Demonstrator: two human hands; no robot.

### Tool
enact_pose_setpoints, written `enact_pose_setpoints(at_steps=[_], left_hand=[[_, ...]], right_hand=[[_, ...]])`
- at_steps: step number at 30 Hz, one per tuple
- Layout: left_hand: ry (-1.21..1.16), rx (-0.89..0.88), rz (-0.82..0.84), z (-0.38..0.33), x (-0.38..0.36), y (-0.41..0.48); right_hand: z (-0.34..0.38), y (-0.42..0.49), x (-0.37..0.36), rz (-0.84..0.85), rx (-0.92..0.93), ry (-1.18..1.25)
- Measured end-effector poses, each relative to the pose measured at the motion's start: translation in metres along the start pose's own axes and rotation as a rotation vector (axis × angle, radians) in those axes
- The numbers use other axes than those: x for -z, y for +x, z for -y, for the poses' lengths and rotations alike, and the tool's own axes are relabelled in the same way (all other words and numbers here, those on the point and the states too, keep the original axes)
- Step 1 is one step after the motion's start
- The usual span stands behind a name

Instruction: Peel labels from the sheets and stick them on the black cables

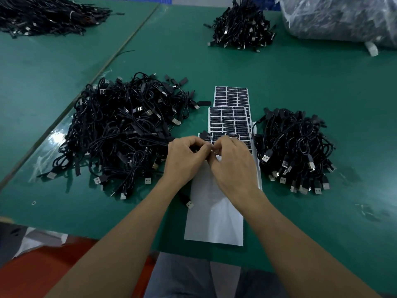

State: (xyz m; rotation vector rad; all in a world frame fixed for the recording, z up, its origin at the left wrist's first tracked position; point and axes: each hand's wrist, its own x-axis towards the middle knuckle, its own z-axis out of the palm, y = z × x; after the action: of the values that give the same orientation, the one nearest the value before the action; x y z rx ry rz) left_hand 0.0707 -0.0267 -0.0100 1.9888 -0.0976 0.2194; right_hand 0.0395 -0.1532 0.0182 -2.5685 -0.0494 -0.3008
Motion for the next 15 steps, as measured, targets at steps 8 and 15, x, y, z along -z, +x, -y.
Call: enact_pose_setpoints(at_steps=[8, 15], left_hand=[[0.009, -0.001, 0.0, 0.0005, 0.0009, 0.0002], [0.001, 0.024, -0.01, -0.0028, 0.0012, -0.0004]], right_hand=[[-0.0006, 0.0017, -0.0015, -0.006, 0.013, -0.037], [-0.0007, 0.0011, -0.002, -0.014, 0.019, -0.063]])
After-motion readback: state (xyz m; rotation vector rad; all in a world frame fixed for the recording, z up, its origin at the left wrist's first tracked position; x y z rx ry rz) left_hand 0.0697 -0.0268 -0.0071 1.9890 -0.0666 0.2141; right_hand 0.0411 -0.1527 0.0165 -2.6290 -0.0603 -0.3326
